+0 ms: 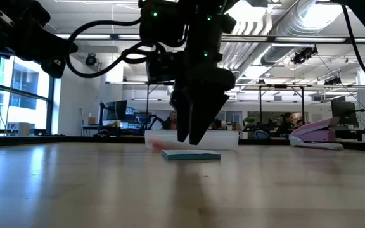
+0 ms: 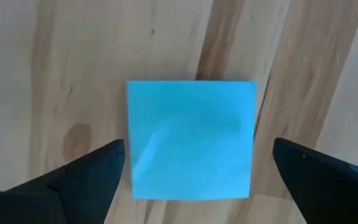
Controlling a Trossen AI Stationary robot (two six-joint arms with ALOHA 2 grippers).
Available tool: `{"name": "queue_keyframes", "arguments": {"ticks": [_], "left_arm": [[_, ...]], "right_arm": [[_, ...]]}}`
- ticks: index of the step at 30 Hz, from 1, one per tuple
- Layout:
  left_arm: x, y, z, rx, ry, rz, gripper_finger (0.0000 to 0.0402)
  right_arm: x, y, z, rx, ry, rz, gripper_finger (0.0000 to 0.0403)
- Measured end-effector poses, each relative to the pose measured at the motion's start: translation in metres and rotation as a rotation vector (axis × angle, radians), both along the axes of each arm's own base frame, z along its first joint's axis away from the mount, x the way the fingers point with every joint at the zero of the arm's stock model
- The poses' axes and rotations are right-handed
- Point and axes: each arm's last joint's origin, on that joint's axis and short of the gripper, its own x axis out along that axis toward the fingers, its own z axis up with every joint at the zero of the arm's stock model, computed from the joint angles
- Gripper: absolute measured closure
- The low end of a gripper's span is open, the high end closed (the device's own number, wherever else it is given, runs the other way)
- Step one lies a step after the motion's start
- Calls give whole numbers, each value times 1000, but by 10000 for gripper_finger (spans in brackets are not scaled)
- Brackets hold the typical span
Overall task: Pack school essentials
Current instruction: Put the blue sticky note into the supply box
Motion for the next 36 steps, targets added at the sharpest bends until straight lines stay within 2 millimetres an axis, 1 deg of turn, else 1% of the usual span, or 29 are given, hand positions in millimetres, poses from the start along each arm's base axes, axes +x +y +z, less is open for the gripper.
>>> {"name": "queue_keyframes", "arguments": {"ticks": [6, 14, 22, 31, 36], "left_arm": [[0, 0, 0, 0, 0, 0, 396], [0, 0, 0, 0, 0, 0, 396], [0, 0, 0, 0, 1, 0, 396], [0, 0, 0, 0, 1, 0, 396], [0, 0, 0, 0, 1, -1, 396]], "right_arm": [[2, 0, -7, 1, 1, 0, 3], [8, 1, -21, 8, -7, -1, 2], [10, 1, -27, 12, 3, -44, 3], [11, 0, -29, 13, 1, -152, 36], [12, 0, -29, 25, -11, -216, 48]]}}
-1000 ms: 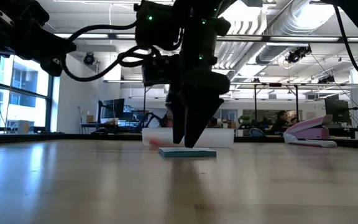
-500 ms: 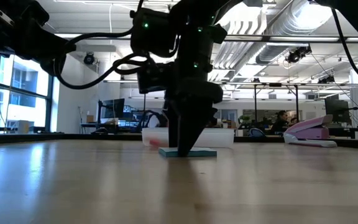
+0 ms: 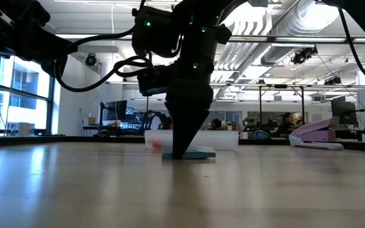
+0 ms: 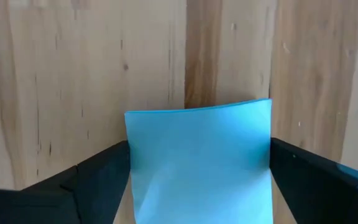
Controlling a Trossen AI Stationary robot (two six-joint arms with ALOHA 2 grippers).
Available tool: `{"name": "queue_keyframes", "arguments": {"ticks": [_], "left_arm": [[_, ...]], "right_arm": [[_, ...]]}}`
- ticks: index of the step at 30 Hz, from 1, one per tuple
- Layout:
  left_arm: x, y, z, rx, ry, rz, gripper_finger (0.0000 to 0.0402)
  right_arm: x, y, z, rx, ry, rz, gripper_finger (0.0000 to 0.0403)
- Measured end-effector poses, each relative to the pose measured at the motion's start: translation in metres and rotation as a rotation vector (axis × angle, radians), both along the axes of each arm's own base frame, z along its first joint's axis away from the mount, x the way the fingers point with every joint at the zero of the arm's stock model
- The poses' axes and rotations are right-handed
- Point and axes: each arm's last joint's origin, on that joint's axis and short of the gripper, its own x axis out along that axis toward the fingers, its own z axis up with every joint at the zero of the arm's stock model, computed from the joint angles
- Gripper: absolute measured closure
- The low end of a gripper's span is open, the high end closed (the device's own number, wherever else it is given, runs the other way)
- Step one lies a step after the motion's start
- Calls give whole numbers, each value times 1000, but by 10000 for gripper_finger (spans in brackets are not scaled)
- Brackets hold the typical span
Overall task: Pack school essentials
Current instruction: Put the blue sticky note into the supply box
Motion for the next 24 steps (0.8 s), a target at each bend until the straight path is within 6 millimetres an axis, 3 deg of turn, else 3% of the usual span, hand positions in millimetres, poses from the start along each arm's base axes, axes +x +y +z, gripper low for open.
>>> {"name": "queue_keyframes", "arguments": {"ticks": [8, 15, 20, 24], "left_arm": [[0, 0, 0, 0, 0, 0, 396], [0, 0, 0, 0, 0, 1, 396], [0, 0, 0, 0, 0, 0, 396], [0, 0, 0, 0, 0, 0, 396]], "right_arm": [[2, 0, 10, 57, -56, -135, 55], [0, -8, 49, 93, -171, -251, 55], [-6, -27, 79, 24, -255, -307, 55], [-10, -54, 93, -81, -292, -306, 55]]}}
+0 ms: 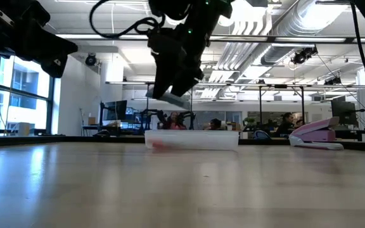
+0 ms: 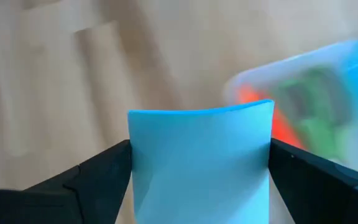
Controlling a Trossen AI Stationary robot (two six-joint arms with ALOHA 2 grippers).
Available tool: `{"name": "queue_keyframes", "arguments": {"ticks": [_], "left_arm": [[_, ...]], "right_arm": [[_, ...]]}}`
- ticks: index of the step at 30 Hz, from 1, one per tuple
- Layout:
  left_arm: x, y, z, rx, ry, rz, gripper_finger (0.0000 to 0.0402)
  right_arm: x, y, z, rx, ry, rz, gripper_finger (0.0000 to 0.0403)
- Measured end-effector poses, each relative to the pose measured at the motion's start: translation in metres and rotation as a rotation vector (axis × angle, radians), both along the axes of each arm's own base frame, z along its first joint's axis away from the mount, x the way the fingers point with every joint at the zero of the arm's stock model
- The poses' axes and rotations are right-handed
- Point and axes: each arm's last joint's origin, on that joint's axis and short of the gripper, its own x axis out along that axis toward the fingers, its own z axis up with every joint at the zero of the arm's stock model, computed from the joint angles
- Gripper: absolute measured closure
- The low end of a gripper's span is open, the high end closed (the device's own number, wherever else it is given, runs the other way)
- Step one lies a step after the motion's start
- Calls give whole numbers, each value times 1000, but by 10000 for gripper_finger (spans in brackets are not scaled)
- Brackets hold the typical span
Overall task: Pack school essentials
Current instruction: Put the blue sticky note into the supply box
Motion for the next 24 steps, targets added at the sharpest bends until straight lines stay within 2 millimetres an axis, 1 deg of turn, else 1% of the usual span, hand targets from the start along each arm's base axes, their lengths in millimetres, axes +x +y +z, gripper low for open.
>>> {"name": "queue_keyframes", "arguments": {"ticks": [3, 8, 13, 16, 19, 24], "left_arm": [[0, 0, 0, 0, 0, 0, 396], [0, 0, 0, 0, 0, 0, 396], [0, 0, 0, 0, 0, 0, 396], [0, 0, 0, 0, 1, 0, 396], [0, 0, 0, 0, 0, 0, 396], [0, 0, 0, 0, 0, 0, 396]], "right_arm": [[-1, -23, 6, -86, -9, 29, 55], [-2, -66, 4, -177, -5, 101, 55], [-6, -102, -16, -111, 42, 174, 55], [-8, -111, -24, -69, 57, 207, 52], [-8, -112, -28, -46, 65, 235, 40], [-7, -111, -30, -42, 73, 253, 7]]}}
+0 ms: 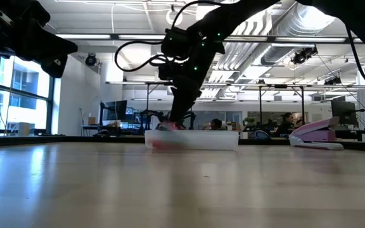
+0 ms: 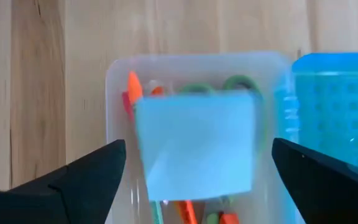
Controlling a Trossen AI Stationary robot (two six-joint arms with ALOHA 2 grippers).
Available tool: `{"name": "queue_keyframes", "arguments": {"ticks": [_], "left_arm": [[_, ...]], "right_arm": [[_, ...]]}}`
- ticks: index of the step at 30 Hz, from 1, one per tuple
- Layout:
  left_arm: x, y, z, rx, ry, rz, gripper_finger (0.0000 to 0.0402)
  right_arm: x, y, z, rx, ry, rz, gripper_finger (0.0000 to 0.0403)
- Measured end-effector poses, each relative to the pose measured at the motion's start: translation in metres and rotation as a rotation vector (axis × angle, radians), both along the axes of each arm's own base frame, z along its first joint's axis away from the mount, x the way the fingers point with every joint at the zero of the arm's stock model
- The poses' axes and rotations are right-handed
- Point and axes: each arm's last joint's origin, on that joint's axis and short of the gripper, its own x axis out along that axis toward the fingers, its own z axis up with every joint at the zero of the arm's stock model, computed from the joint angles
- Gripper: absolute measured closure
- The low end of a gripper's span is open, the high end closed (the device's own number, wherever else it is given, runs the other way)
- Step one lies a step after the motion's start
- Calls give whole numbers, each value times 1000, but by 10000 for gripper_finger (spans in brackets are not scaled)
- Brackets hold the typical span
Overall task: Pack school essentials
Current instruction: Put the blue sticky note into the supply box, then put the yellow crayon box into the supply box
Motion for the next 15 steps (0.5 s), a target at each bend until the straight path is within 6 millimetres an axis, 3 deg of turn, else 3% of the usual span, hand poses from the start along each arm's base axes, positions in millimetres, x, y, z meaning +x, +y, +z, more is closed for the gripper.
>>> {"name": "queue_keyframes", "arguments": {"ticks": [6, 15], "left_arm": [[0, 0, 0, 0, 0, 0, 396], [0, 0, 0, 0, 1, 0, 396]], "right_arm": [[-3, 1, 5, 45, -3, -88, 4], [-14, 10, 40, 132, -70, -265, 18]]}}
